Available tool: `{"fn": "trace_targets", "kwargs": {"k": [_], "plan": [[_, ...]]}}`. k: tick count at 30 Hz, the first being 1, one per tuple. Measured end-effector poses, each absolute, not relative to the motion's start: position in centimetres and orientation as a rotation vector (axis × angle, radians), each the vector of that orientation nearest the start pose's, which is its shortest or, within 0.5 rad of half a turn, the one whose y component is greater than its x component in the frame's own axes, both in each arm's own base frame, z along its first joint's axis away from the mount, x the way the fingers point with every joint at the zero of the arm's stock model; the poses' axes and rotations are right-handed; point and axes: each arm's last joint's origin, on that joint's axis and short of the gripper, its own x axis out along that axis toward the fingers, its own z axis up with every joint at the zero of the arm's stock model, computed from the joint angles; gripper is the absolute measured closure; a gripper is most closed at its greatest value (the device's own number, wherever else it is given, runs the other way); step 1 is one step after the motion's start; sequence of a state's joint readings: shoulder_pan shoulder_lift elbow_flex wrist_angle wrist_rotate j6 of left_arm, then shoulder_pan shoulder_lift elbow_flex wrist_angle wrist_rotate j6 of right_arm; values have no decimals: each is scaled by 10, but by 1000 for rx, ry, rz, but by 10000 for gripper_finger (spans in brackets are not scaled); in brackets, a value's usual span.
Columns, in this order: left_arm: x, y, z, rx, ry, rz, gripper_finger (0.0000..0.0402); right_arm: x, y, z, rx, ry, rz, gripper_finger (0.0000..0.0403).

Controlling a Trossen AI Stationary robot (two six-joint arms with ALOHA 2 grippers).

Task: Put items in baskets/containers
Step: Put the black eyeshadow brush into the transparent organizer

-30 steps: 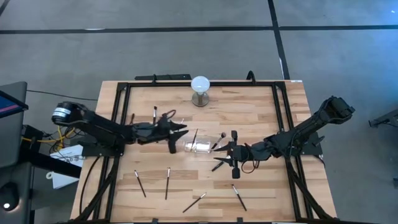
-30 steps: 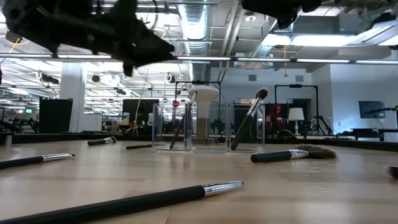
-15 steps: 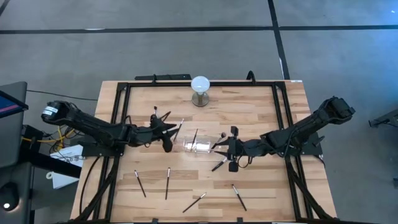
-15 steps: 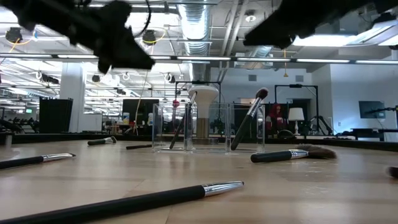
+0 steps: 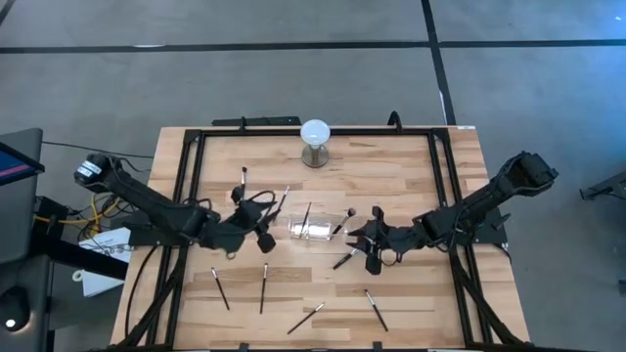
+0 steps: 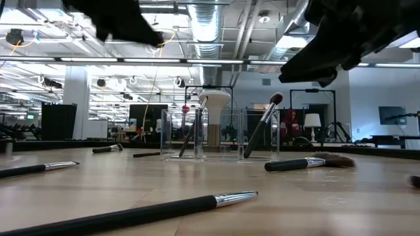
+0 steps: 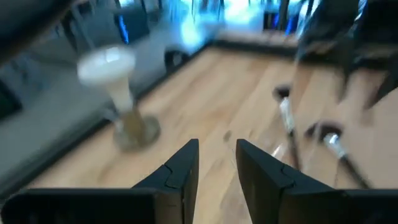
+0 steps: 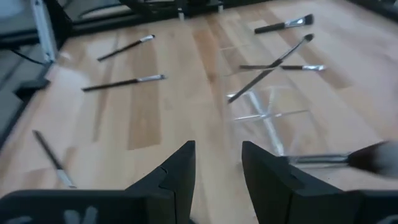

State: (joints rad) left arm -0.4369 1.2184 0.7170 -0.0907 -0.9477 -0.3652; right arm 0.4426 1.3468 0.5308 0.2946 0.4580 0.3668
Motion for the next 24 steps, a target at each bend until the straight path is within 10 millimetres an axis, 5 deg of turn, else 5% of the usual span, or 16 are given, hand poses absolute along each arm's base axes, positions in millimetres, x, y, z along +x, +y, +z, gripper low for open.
{"fn": "trace_targets", "kwargs": {"k": [8, 17, 24], "plan": [[229, -31, 213, -126, 682, 607, 297, 221, 123, 179, 173, 403, -142, 282], [238, -37, 223, 24, 642, 416, 297, 217, 128, 180, 156, 373, -178, 282], [244, -31, 230, 111, 562, 460, 297, 219, 122, 179, 28, 388, -194, 282]]}}
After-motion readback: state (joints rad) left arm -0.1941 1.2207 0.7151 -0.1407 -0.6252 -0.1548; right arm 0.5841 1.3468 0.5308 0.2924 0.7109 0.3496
